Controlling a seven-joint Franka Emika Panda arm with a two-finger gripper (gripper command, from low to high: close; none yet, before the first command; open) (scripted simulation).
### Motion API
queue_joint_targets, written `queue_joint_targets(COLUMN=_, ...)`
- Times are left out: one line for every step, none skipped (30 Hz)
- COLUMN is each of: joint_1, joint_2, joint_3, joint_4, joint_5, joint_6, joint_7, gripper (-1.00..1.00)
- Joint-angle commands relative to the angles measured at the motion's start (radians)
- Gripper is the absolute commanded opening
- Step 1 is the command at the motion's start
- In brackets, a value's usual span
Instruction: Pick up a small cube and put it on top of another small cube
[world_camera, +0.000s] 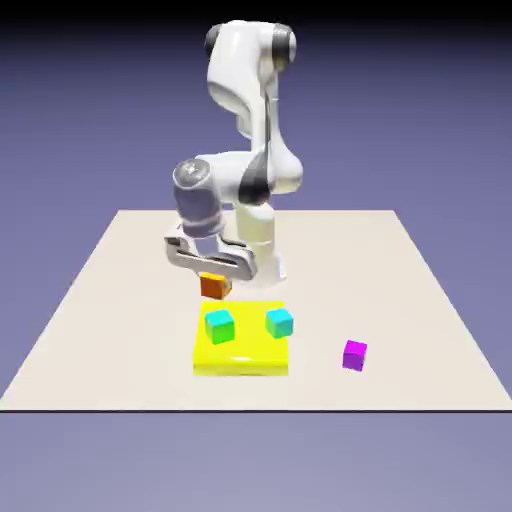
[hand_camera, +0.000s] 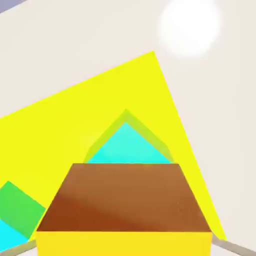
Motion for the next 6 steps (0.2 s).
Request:
queue_joint_targets(joint_1=-0.001, joint_2=0.026, joint_3=0.001, joint_4=-0.017, joint_5=0.002, joint_6=0.043, joint_7=-0.002, gripper=-1.00)
queue_joint_targets(joint_1=0.000, joint_2=0.045, joint_3=0.002, joint_4=-0.030, joint_5=0.005, joint_6=0.075, joint_7=-0.005, gripper=-1.00)
queue_joint_targets(joint_1=0.000, joint_2=0.045, joint_3=0.002, joint_4=-0.030, joint_5=0.005, joint_6=0.075, joint_7=-0.005, gripper=1.00)
queue_joint_targets(joint_1=0.000, joint_2=0.045, joint_3=0.002, joint_4=-0.030, joint_5=0.005, joint_6=0.075, joint_7=-0.005, gripper=1.00)
queue_joint_targets(joint_1=-0.001, joint_2=0.019, joint_3=0.001, joint_4=-0.013, joint_5=0.000, joint_6=0.031, joint_7=-0.001, gripper=1.00)
queue_joint_targets(joint_1=-0.002, joint_2=-0.007, joint_3=0.000, joint_4=0.005, joint_5=-0.005, joint_6=-0.012, joint_7=0.003, gripper=1.00)
